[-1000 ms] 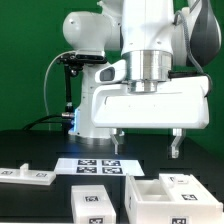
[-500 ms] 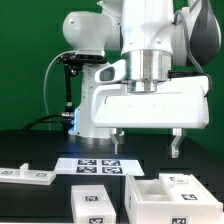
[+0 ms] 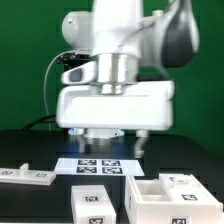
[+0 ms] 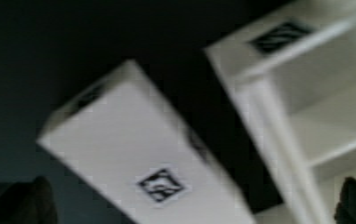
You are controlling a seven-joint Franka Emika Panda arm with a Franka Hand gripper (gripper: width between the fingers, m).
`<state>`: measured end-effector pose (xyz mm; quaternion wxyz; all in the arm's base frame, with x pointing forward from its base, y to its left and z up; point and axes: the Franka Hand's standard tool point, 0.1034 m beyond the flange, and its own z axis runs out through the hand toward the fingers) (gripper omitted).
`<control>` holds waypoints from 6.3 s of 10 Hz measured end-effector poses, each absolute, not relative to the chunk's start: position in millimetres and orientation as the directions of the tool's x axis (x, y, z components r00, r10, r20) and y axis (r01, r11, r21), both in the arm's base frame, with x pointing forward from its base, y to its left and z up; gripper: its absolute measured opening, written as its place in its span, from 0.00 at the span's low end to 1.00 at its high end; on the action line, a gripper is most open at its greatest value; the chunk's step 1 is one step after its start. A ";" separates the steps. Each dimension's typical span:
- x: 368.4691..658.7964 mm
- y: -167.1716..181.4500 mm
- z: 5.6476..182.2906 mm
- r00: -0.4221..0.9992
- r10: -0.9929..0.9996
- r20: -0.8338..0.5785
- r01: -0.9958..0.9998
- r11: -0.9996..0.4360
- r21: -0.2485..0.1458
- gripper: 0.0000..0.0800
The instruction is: Assemble cabinet
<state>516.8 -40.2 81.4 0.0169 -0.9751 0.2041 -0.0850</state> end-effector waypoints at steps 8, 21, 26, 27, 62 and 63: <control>468.9 -126.5 59.4 0.931 -0.365 0.008 -0.363 -0.928 -0.081 1.00; 415.7 -174.2 31.5 0.981 -0.187 -0.040 -0.189 -0.982 -0.030 1.00; 412.2 -202.1 29.3 0.972 -0.233 -0.031 -0.234 -0.972 -0.014 0.87; 412.1 -202.1 29.3 0.972 -0.234 -0.031 -0.234 -0.972 -0.014 0.66; 411.3 -176.8 17.5 0.988 -0.154 0.009 -0.154 -0.986 0.066 0.08; 415.3 -171.8 22.1 0.976 -0.218 0.014 -0.218 -0.975 0.051 0.08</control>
Offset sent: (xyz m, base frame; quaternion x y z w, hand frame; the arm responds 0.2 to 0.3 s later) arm 0.0000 0.0000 0.0000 0.0000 0.0000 0.0000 1.0000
